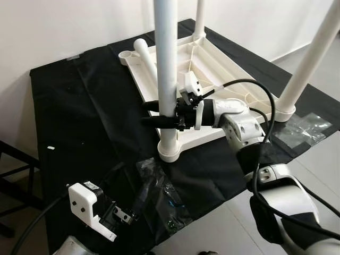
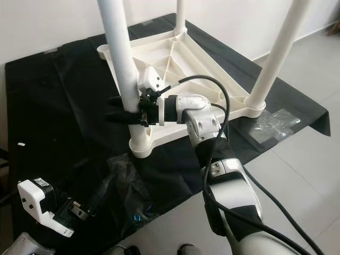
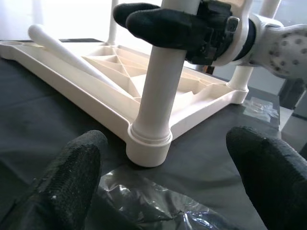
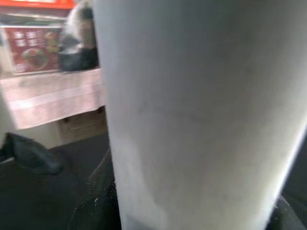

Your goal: Building children table

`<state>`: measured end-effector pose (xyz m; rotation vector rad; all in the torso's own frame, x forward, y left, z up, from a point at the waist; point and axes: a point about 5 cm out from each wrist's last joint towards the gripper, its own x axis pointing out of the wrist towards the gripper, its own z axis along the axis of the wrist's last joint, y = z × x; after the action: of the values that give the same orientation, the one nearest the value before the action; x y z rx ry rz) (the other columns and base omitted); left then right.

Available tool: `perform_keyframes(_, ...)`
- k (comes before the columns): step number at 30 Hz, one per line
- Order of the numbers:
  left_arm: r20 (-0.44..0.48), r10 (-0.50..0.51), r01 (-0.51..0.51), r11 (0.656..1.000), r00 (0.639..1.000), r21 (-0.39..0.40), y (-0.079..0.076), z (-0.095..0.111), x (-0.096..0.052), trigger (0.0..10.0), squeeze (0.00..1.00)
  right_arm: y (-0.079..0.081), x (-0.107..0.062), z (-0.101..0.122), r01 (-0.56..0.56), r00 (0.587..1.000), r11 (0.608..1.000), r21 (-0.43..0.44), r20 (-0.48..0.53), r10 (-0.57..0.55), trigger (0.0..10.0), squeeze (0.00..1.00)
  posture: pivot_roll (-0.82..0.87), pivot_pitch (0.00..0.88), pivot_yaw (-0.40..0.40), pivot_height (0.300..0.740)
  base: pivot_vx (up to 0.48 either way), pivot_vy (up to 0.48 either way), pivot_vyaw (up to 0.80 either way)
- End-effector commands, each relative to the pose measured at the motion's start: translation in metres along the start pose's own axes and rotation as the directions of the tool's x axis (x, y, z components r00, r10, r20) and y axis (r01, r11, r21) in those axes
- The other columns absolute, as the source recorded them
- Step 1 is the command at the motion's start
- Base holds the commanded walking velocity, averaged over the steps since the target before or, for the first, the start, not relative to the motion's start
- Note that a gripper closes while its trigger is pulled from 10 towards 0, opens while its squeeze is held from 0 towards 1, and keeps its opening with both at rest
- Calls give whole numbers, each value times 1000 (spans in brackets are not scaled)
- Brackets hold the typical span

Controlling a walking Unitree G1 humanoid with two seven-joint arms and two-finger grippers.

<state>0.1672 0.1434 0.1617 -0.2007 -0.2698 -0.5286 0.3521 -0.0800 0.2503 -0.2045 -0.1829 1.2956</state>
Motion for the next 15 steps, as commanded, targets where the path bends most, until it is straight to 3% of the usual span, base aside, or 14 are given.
perform_keyframes(1,-19,8,-8,1000,1000,4,1,-2,-3,10000,0,-1,-8,-7,157,988,988,10,-8,-157,0,0,-2,205,39,740,0,0,0)
perform_keyframes(2,-20,7,-7,1000,1000,5,2,-2,-3,10000,0,5,-8,-20,324,946,945,44,-44,-322,0,0,-7,201,36,740,0,0,0)
perform_keyframes(3,-20,7,-7,1000,1000,5,2,-2,-3,10000,0,5,-8,-20,324,946,945,44,-44,-322,0,0,-7,201,36,740,0,0,0)
perform_keyframes(4,-20,6,-6,1000,1000,5,2,-2,-3,10000,0,9,-9,-27,435,899,898,60,-75,-431,0,0,-7,201,36,740,0,0,0)
perform_keyframes(5,-20,6,-6,1000,1000,5,2,-2,-3,10000,0,9,-9,-27,435,899,898,60,-75,-431,0,0,-7,201,36,740,0,0,0)
perform_keyframes(6,-21,6,-6,1000,1000,7,3,-2,-3,10000,0,16,-18,-40,682,730,724,98,-129,-671,0,0,-11,196,42,740,0,0,0)
perform_keyframes(7,-21,6,-6,1000,1000,7,3,-2,-3,10000,0,16,-18,-40,682,730,724,98,-129,-671,0,0,-11,196,42,740,0,0,0)
perform_keyframes(8,-22,6,-6,1000,1000,9,4,-3,-3,10000,0,42,-17,-55,750,658,655,89,-197,-727,0,0,-16,195,53,740,0,0,0)
perform_keyframes(9,-22,6,-6,1000,1000,9,4,-3,-3,10000,0,42,-17,-55,750,658,655,89,-197,-727,0,0,-16,195,53,740,0,0,0)
perform_keyframes(10,-23,6,-6,1000,1000,10,6,-3,-2,10000,0,59,-16,-63,775,626,628,76,-229,-745,0,0,-22,181,56,740,0,0,0)
perform_keyframes(11,-23,6,-6,1000,1000,10,6,-3,-2,10000,0,59,-16,-63,775,626,628,76,-229,-745,0,0,-22,181,56,740,0,0,0)
perform_keyframes(12,-25,5,-5,1000,1000,10,7,-5,-2,10000,0,68,-13,-66,773,626,631,62,-241,-742,0,0,-16,174,50,740,0,0,0)
perform_keyframes(13,-26,5,-4,1000,1000,9,7,-5,-1,10000,0,70,-9,-66,747,653,662,51,-237,-719,0,0,-16,174,50,740,0,0,0)
perform_keyframes(15,-26,4,-4,1000,1000,8,7,-6,-1,10000,0,67,-8,-66,744,656,667,43,-233,-718,0,0,-16,174,50,740,0,0,0)
